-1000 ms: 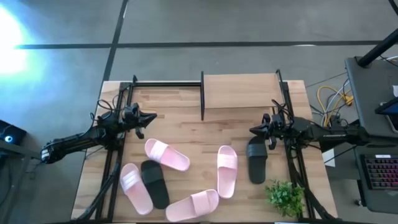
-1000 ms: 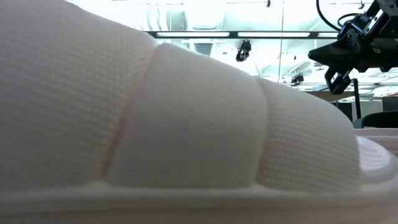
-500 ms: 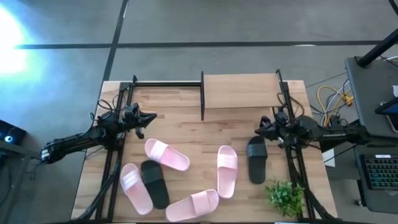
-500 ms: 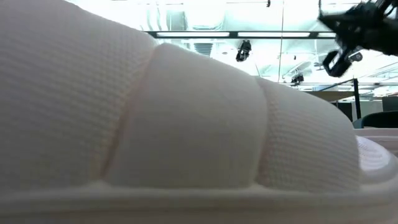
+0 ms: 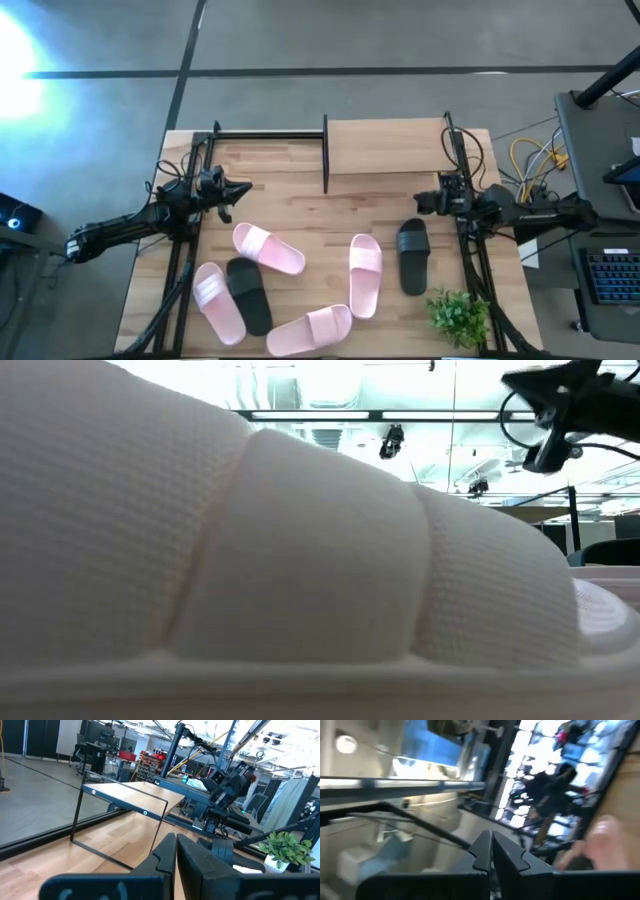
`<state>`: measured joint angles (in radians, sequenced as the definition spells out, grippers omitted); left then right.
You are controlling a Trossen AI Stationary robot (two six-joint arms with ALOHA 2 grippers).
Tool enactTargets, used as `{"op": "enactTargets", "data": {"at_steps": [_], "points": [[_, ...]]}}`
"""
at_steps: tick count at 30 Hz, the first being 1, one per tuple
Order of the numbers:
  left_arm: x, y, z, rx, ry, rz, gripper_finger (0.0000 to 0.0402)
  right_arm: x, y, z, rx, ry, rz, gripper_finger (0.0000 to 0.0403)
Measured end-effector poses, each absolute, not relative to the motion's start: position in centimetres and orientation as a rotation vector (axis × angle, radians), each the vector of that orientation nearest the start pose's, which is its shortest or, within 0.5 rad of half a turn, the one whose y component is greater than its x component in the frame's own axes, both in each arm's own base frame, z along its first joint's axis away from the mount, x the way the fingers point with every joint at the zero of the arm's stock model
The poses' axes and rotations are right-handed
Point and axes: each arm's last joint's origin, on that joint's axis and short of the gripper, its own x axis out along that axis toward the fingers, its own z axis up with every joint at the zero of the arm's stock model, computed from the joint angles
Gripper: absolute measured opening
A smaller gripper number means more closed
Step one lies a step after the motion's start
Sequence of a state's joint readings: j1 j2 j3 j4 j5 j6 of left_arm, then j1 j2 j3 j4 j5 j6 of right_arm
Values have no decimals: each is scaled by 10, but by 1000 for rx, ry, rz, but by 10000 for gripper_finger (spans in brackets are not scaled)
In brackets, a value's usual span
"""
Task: Pick and place slides into the shelf
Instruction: Put the black slide on the shelf
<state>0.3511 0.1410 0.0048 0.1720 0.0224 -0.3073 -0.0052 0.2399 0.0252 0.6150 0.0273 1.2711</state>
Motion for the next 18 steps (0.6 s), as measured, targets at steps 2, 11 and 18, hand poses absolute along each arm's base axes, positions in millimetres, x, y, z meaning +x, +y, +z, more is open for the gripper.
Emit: {"op": "enactTargets", "data": {"at_steps": [2, 11, 18], "points": [[100, 36, 170, -298, -86, 321, 0, 106, 0, 222, 1190, -395, 227, 9], [100, 36, 170, -298, -85, 320, 0, 143, 7, 321, 867, -226, 42, 9], [100, 36, 170, -298, -84, 321, 0, 192, 18, 320, 801, 569, -417, 18]]}}
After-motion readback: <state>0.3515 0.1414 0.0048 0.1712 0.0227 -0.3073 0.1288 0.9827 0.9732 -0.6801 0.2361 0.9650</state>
